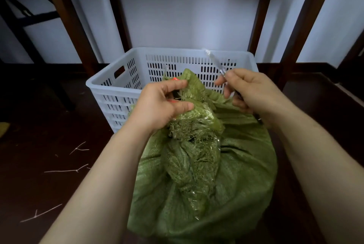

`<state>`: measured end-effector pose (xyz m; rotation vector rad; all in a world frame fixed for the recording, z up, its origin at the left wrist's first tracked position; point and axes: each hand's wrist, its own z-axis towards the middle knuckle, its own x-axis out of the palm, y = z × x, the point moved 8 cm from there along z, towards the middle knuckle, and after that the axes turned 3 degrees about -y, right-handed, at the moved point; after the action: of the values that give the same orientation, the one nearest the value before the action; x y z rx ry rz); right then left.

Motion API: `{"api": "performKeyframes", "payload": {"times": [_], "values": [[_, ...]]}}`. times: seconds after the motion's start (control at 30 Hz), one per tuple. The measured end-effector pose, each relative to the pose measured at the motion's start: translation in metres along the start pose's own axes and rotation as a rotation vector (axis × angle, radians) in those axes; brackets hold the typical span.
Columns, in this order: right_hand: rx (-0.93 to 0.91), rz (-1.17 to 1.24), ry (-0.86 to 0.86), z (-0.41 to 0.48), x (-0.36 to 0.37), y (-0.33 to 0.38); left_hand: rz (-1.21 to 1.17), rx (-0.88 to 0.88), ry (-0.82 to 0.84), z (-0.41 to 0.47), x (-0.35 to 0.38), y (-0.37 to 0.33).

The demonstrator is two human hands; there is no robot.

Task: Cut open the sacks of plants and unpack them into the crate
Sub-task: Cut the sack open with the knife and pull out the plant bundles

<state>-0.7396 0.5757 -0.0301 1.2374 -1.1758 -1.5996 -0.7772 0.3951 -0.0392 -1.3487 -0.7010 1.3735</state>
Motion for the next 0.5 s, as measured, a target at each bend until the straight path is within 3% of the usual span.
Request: {"api": "performKeyframes", "payload": {"times": [0.1,0.33,0.5], "values": [[-0.065,-0.263,0.107,-0.007,-0.006,0.01,0.016,-0.013,-0.046,0.0,-0.005,0.001],[-0.122,-0.772,0.141,-0.015,0.0,0.018,0.033,-0.011,-0.047,-0.001,-0.003,-0.003],[-0.173,-0.916,0.133,-0.02,0.015,0.024,0.038,0.022,-0.039,-0.002,-0.001,-0.009]]}}
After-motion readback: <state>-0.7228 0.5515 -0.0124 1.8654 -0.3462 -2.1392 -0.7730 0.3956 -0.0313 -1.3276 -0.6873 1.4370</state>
